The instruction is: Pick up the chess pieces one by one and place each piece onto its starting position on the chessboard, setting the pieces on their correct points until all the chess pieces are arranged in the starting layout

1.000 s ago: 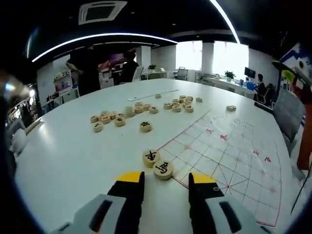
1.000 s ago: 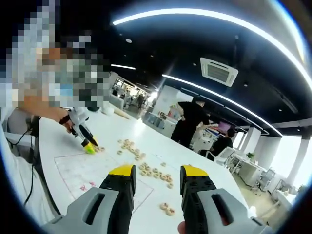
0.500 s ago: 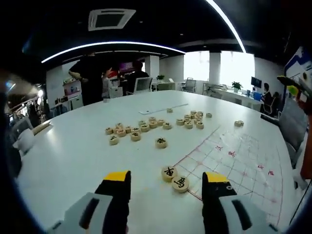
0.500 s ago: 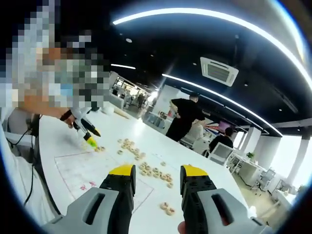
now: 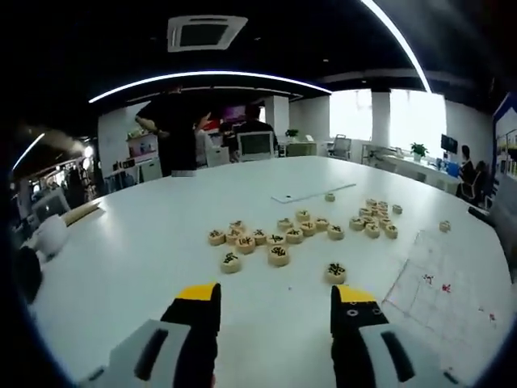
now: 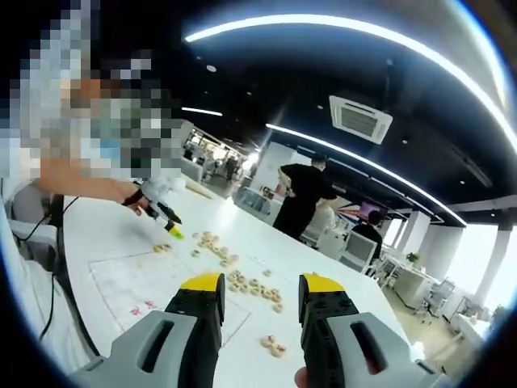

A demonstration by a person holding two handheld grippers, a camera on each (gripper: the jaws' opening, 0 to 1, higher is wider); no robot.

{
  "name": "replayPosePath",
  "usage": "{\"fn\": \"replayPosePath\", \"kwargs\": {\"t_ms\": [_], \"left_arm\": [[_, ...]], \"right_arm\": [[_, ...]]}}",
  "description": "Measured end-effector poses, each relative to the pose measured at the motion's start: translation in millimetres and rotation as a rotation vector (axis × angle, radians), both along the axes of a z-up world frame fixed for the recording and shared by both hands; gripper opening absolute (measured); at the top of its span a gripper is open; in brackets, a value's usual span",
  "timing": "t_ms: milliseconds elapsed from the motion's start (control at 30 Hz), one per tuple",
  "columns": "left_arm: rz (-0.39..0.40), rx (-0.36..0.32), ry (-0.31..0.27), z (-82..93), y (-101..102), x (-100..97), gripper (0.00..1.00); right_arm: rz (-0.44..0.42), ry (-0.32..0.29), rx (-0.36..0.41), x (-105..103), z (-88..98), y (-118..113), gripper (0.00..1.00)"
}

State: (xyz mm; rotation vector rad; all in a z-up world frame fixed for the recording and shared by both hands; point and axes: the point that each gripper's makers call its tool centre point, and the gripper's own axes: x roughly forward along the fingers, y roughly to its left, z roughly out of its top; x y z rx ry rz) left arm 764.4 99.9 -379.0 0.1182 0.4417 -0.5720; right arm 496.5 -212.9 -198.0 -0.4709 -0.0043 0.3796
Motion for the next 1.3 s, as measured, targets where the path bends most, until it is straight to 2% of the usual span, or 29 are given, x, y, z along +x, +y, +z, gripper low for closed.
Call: {"fn": "replayPosePath", "kwargs": {"t_ms": [200,333,533,567,667,767,900,967,1200,1300], "left_arm": [[0.028,0.001,0.027,-9.2,-9,22.1,0.55],[0.026,0.003,0.020,-11.4,-18,30.3,0.52],[0.034,0.014,0.040,-26.7,-27,38.6,0.49],[0.036,0.013,0.040,-28.3,-28,34.6,0.49],[0.041,0.014,0.033,-32.3,-31,40.6,0.41],[0.047,-0.013,0.015,-31.9,-37,45.0,0.29],[0.047,-0.023,-0.003,-30.8,-43,49.7,0.27],[0.048,-0.026,-0.010,-30.1,-46,50.4,0.20],[0.052,-0.030,-0.010,-28.2,-49,46.6,0.20],[0.036,-0.007,-0.020,-19.5,-47,39.1,0.20]], "right_arm": [[-0.006,-0.006,0.005,0,2.2,-4,0.37],[0.000,-0.006,0.007,0,2.2,-3,0.37],[0.000,-0.010,0.006,0,3.8,-3,0.37],[0.000,-0.009,0.006,0,3.7,-3,0.37],[-0.007,-0.009,0.007,2,3.8,-6,0.37],[-0.006,-0.007,0.007,2,3.5,-5,0.37],[-0.008,-0.006,0.004,4,3.1,-5,0.37],[-0.006,-0.005,0.004,3,2.7,-5,0.37],[-0.009,-0.003,-0.002,3,1.8,-5,0.37],[-0.011,0.000,-0.007,4,0.5,-6,0.37]]}}
